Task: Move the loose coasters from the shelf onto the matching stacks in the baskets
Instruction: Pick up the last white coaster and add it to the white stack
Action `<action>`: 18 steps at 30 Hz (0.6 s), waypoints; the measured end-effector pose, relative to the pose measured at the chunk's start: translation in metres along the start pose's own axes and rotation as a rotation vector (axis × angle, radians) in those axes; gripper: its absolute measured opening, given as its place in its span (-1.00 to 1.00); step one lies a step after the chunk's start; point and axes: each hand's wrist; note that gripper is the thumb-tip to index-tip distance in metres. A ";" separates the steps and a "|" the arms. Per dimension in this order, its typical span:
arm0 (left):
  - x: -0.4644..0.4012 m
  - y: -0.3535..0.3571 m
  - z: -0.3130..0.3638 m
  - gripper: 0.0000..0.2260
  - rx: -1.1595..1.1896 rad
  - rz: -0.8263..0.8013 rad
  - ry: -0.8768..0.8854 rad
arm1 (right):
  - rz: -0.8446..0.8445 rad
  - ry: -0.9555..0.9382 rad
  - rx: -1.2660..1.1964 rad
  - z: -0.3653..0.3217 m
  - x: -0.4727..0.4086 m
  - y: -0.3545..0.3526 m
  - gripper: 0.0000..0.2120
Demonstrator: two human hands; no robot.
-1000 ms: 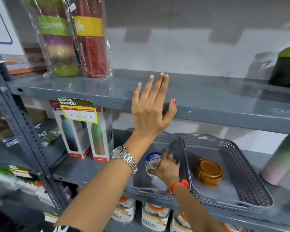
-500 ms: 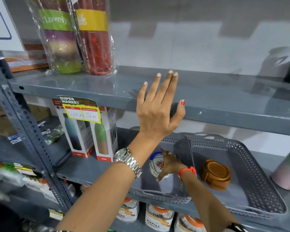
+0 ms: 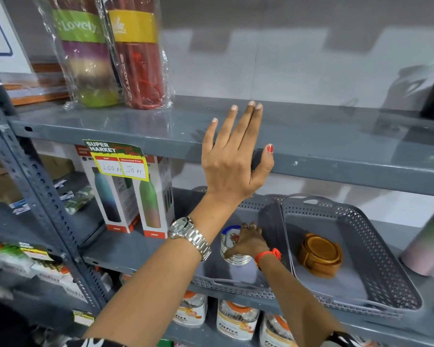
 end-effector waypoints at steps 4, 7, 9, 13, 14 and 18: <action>0.001 0.000 0.001 -0.52 0.002 0.004 0.002 | 0.026 -0.001 -0.091 0.006 0.004 -0.011 0.13; 0.001 0.000 0.000 -0.52 -0.001 0.015 0.003 | 0.342 -0.059 -0.148 0.020 0.011 -0.036 -0.08; 0.001 0.000 0.000 -0.52 -0.011 0.024 0.002 | 0.598 -0.054 -0.112 0.037 0.018 -0.056 -0.29; 0.002 0.002 0.001 -0.53 -0.018 0.037 -0.004 | 0.650 0.242 0.019 0.085 0.033 -0.081 -0.29; 0.003 0.002 0.001 -0.53 -0.019 0.037 -0.005 | 0.586 0.326 0.018 0.096 0.034 -0.080 -0.24; 0.002 0.002 0.001 -0.53 -0.031 0.044 -0.004 | 0.387 0.558 -0.043 0.124 0.037 -0.074 -0.13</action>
Point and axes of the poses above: each hand's wrist, its own x-axis away from the middle knuckle, its own y-axis out of the palm, z = x × y, and after that the axes turned 11 degrees about -x, right-handed
